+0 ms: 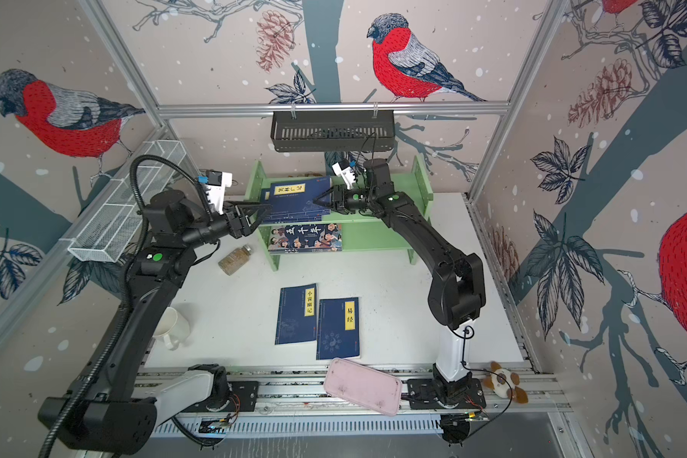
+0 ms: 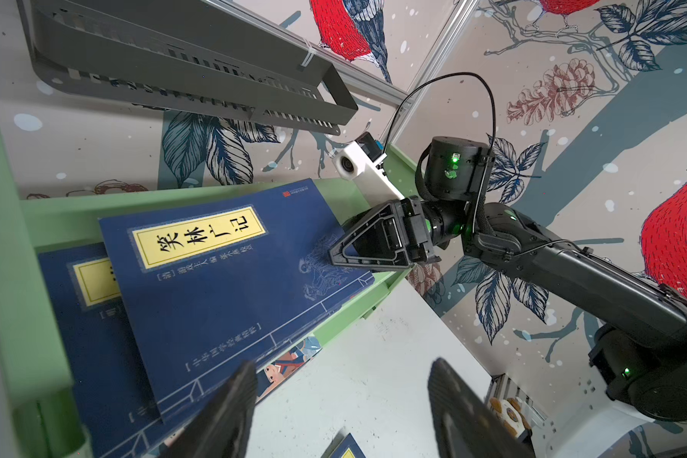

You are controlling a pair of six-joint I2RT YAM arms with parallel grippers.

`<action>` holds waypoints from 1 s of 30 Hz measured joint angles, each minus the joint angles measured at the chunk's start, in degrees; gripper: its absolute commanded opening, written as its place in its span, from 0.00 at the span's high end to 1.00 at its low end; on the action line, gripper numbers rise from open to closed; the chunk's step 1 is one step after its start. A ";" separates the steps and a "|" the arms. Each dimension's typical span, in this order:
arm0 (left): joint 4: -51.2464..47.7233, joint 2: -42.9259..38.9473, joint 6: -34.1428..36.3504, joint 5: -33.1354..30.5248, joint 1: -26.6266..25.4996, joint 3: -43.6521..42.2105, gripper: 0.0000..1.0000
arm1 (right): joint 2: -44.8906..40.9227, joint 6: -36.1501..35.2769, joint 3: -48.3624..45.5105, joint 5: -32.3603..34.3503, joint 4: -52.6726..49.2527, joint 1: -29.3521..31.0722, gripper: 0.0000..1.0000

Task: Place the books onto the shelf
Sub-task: 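Carry the book onto the shelf's top tier with the right gripper while left gripper releases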

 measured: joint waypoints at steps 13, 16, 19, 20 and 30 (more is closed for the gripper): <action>-0.35 -1.33 2.12 0.17 0.00 -1.07 0.30 | 0.02 -5.46 5.73 12.26 -11.93 -0.31 0.47; -0.42 -1.53 2.67 0.15 0.00 -1.38 0.30 | 0.02 -6.12 5.88 14.82 -13.40 -0.17 0.53; -0.46 -1.53 3.02 0.13 0.00 -1.46 0.30 | 0.02 -7.15 6.16 16.59 -14.27 0.44 0.54; -0.46 -1.55 3.04 0.13 0.00 -1.49 0.30 | 0.11 -7.34 6.54 16.87 -14.60 0.59 0.56; -0.50 -1.62 3.10 -0.07 0.00 -1.86 0.30 | 1.68 -9.46 9.77 20.02 -18.16 1.81 0.71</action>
